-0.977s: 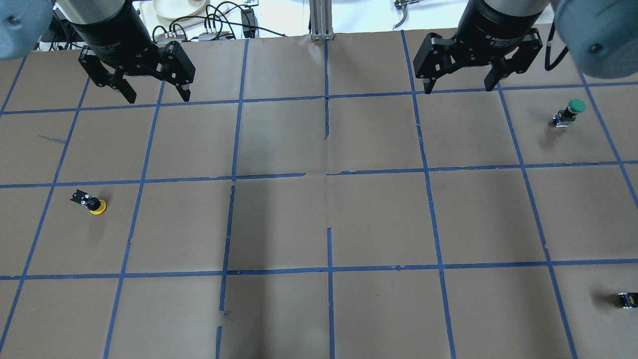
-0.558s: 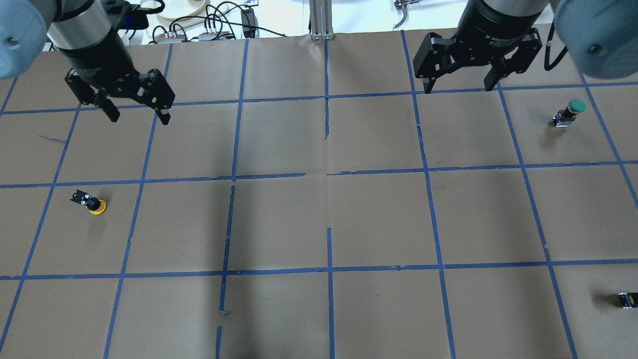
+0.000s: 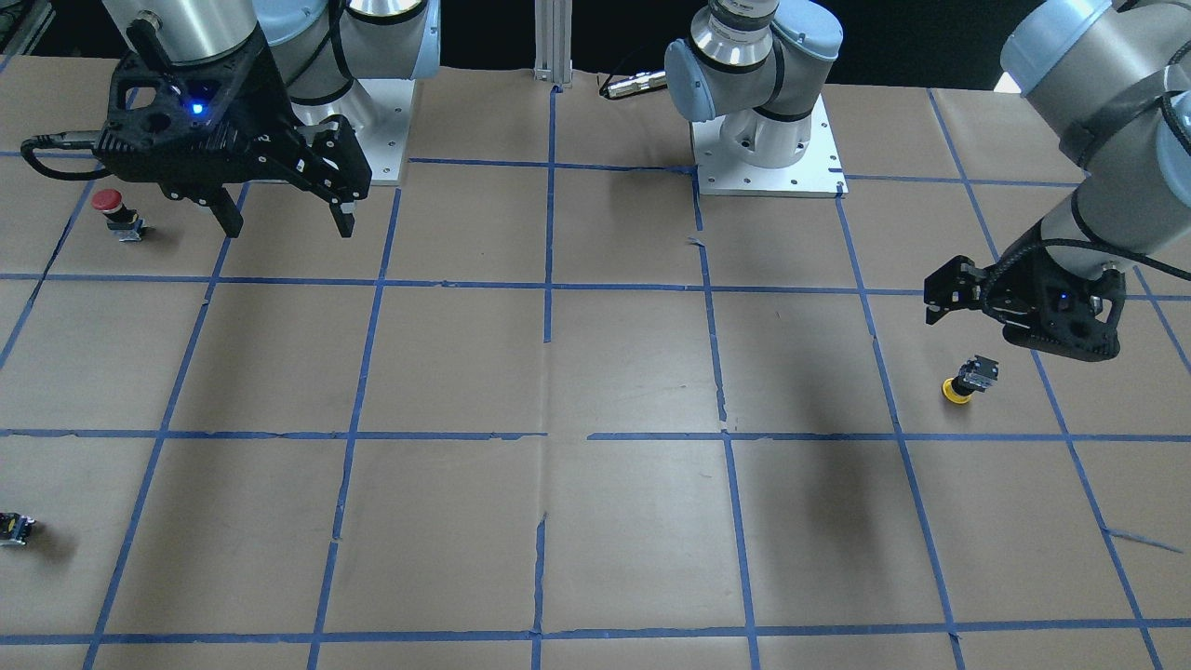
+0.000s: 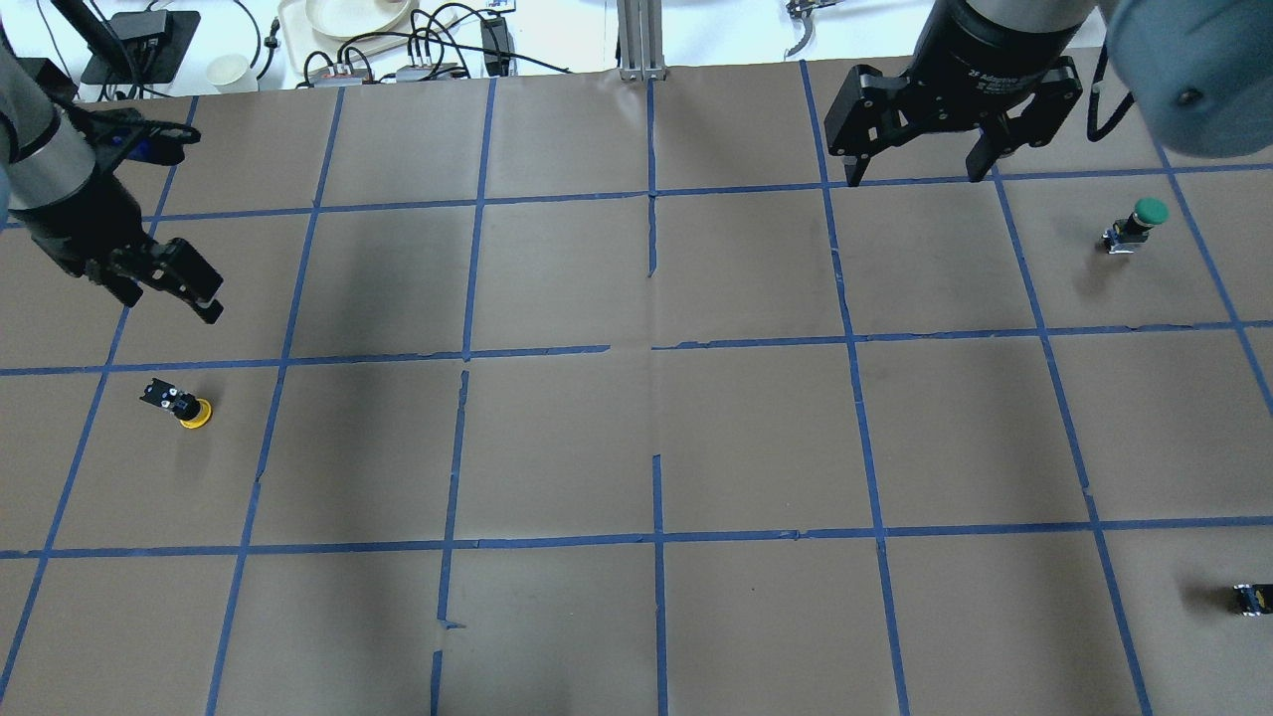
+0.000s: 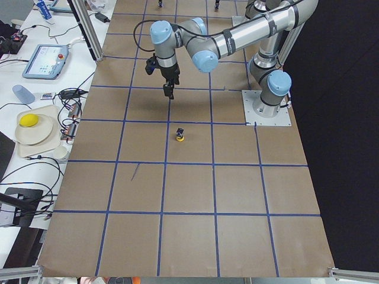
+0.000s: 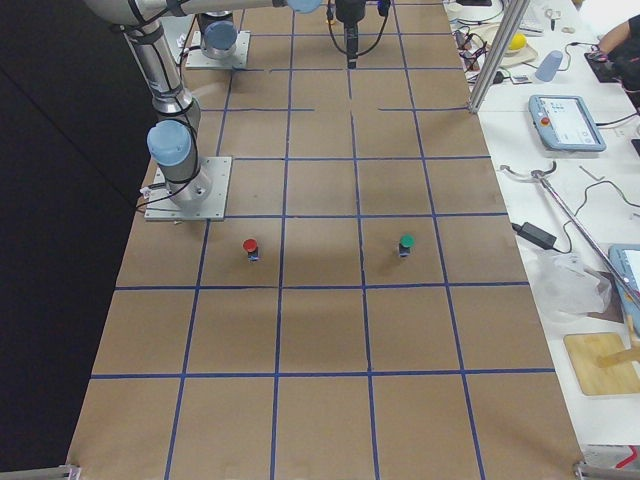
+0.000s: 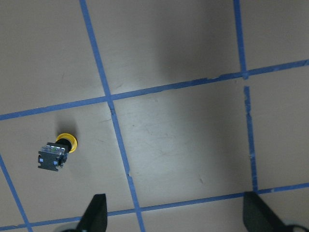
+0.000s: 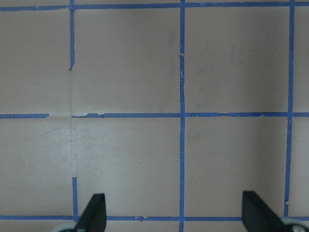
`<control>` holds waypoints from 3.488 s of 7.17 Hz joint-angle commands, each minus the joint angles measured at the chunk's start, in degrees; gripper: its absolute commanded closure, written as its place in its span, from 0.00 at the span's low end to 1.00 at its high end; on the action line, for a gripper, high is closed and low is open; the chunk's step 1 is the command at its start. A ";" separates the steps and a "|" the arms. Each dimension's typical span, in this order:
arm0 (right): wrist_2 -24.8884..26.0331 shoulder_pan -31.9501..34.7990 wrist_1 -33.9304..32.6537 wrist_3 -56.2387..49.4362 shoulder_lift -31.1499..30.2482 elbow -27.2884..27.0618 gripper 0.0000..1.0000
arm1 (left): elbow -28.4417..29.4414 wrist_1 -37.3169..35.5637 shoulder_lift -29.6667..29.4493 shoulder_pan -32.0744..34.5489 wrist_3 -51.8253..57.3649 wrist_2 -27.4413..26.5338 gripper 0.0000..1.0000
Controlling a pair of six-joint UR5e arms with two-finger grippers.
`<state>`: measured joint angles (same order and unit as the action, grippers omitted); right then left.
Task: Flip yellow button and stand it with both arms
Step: 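Lower the left gripper and close it on the yellow button's body, then lift the yellow button with the left gripper and carry it toward the table center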
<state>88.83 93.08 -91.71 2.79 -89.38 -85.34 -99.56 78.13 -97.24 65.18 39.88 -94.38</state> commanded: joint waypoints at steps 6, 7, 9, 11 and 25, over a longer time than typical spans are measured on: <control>-0.06 0.00 -0.13 -0.06 0.08 0.00 0.00 | -13.46 -22.14 -5.41 -13.15 22.78 5.35 0.02; -0.06 0.00 -0.13 0.02 0.09 0.00 0.00 | -12.85 -23.19 -7.85 -13.32 23.83 5.44 0.02; -0.06 0.00 -0.13 0.11 0.09 0.00 0.00 | -13.55 -24.78 -8.41 -12.89 24.46 4.74 0.06; -0.15 0.00 -0.13 0.20 0.17 -0.09 0.00 | -13.47 -24.69 -8.40 -12.88 24.54 4.74 0.19; -6.54 -4.01 0.65 0.29 0.61 0.00 0.00 | -7.66 13.86 2.41 11.96 -10.35 71.62 0.95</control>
<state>85.47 91.52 -91.59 3.14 -88.78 -85.34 -107.11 87.91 -95.39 74.53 30.49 -33.79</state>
